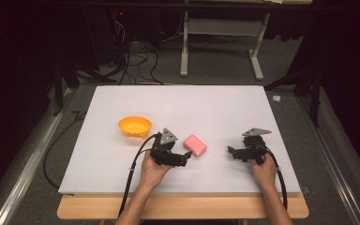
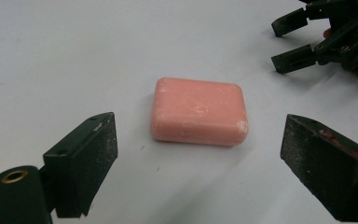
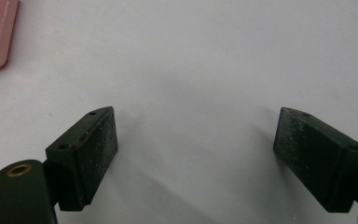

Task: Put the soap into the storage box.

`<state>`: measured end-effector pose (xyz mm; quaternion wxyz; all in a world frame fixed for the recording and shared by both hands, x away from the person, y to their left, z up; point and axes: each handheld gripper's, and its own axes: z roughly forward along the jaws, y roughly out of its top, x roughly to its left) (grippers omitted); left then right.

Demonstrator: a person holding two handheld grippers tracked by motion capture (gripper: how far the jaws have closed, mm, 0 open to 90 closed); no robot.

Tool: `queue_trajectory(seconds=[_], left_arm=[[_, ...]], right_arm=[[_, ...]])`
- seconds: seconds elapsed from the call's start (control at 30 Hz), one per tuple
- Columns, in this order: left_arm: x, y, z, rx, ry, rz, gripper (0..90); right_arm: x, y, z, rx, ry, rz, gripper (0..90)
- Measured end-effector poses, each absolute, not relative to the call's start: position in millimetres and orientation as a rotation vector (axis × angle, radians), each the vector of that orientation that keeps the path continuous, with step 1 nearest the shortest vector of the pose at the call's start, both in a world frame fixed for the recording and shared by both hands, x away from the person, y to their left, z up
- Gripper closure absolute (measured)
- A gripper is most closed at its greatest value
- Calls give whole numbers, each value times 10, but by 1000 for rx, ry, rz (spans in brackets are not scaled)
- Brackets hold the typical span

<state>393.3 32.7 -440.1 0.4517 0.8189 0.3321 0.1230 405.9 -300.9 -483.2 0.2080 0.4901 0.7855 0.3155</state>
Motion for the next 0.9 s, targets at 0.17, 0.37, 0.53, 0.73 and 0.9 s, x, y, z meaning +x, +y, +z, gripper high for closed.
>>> queue_trajectory(seconds=[0.17,0.37,0.53,0.73,0.9], left_arm=[[3979,235,-4380,2031,812,301,109],[4045,164,-4390,2030,823,287,98],[4106,90,-4403,2038,834,303,50],[4147,34,-4460,2041,849,296,43],[4186,-16,-4532,2062,863,297,32]], right_arm=[[4058,-3009,-4832,1364,2186,878,142],[4058,-3009,-4832,1365,2187,878,142],[4058,-3009,-4832,1365,2186,878,142],[4057,-3007,-4832,1367,2186,878,142],[4057,-3008,-4832,1367,2186,878,142]])
